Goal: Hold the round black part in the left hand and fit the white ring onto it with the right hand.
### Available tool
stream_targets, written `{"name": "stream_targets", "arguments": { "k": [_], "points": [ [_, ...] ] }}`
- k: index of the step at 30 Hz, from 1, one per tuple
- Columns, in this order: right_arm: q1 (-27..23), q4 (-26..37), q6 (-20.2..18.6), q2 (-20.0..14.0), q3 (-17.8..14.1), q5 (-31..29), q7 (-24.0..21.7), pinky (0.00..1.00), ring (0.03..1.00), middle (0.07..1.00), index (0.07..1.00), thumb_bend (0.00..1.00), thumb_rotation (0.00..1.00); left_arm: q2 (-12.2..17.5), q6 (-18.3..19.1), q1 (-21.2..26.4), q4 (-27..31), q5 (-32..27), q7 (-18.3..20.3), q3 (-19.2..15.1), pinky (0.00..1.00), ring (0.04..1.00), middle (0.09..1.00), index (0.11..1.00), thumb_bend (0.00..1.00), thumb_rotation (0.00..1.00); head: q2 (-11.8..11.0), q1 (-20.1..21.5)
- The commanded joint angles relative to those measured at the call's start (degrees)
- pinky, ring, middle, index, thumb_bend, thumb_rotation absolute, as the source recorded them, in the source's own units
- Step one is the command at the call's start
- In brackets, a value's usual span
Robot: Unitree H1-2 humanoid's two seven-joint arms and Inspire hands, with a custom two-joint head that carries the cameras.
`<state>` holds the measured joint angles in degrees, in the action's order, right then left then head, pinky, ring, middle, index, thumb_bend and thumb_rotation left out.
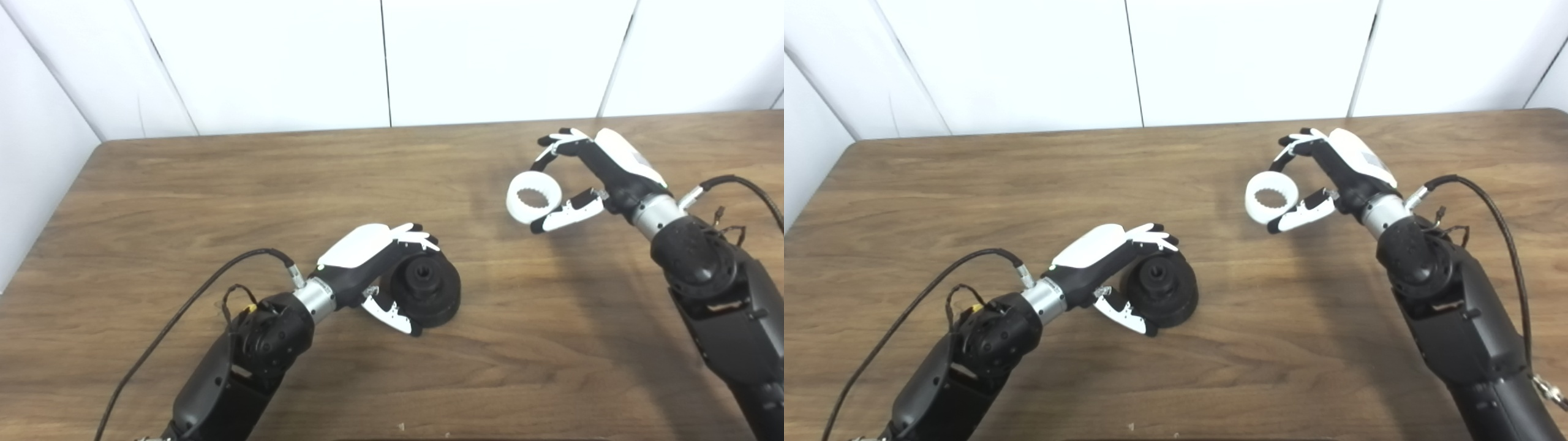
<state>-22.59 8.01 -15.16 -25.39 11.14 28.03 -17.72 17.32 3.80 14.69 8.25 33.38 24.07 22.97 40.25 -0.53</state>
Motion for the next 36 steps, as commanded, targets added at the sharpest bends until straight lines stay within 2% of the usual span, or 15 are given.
{"name": "stream_targets", "arguments": {
  "k": [1,4,8,9,11,15,24,27,30,36],
  "points": [
    [-1.77,4.55,-0.42,-0.73,-0.79,-0.94,-1.02,0.89,0.976,0.874,0.487,0.52,0.14,0.63,0.06,0.77,-1.48,1.63,-0.37,0.21,0.88,0.976,0.897,0.496,0.52,0.08,0.15,0.02],
    [-1.16,8.27,-1.71,-0.19,-0.47,-1.56,-2.84,0.90,0.977,0.870,0.486,0.52,0.14,0.55,0.33,0.89,-1.63,1.53,-0.30,0.21,0.88,0.978,0.900,0.496,0.52,0.08,0.19,0.17],
    [-0.67,12.75,-3.85,0.57,0.78,-1.18,-5.10,0.96,0.968,0.863,0.486,0.52,0.14,0.45,-0.17,0.92,-2.15,1.60,-0.89,0.21,0.87,0.973,0.897,0.496,0.52,0.08,0.24,0.13],
    [-0.59,13.55,-4.24,0.75,1.10,-0.99,-5.55,0.92,0.969,0.862,0.486,0.52,0.14,0.45,-0.36,0.93,-2.29,1.58,-1.04,0.22,0.87,0.971,0.896,0.496,0.52,0.08,0.24,0.13],
    [-0.54,15.13,-5.38,1.09,1.95,-0.34,-6.56,0.89,0.971,0.865,0.486,0.52,0.14,0.41,-0.46,0.95,-2.47,1.35,-1.11,0.16,0.87,0.971,0.896,0.496,0.52,0.08,0.25,0.15],
    [-0.70,17.32,-6.68,2.54,3.98,0.80,-7.82,0.88,0.969,0.866,0.485,0.53,0.14,0.48,-0.55,1.02,-2.50,1.40,-1.02,0.21,0.87,0.969,0.895,0.496,0.52,0.08,0.26,0.16],
    [-0.36,18.51,-7.02,5.19,7.11,2.11,-9.59,0.86,0.959,0.864,0.485,0.53,0.15,0.20,-0.03,1.19,-2.54,1.51,-0.66,0.22,0.88,0.971,0.898,0.496,0.52,0.08,0.35,0.22],
    [0.03,18.73,-7.14,6.00,7.95,2.24,-9.88,0.90,0.968,0.865,0.485,0.53,0.15,0.20,-0.41,1.34,-2.72,1.67,-0.83,0.34,0.88,0.970,0.896,0.496,0.52,0.08,0.39,0.17],
    [0.24,18.32,-6.83,6.64,8.79,2.44,-10.30,0.92,0.976,0.871,0.485,0.53,0.15,0.09,-0.12,1.37,-2.65,1.66,-0.72,0.36,0.88,0.970,0.898,0.496,0.52,0.08,0.46,-0.04],
    [0.62,16.72,-5.29,7.42,9.51,2.62,-10.15,0.89,0.973,0.871,0.485,0.53,0.15,-0.25,0.71,1.35,-2.35,1.66,-0.53,0.31,0.88,0.971,0.899,0.496,0.52,0.08,0.53,-0.30]
  ]
}}
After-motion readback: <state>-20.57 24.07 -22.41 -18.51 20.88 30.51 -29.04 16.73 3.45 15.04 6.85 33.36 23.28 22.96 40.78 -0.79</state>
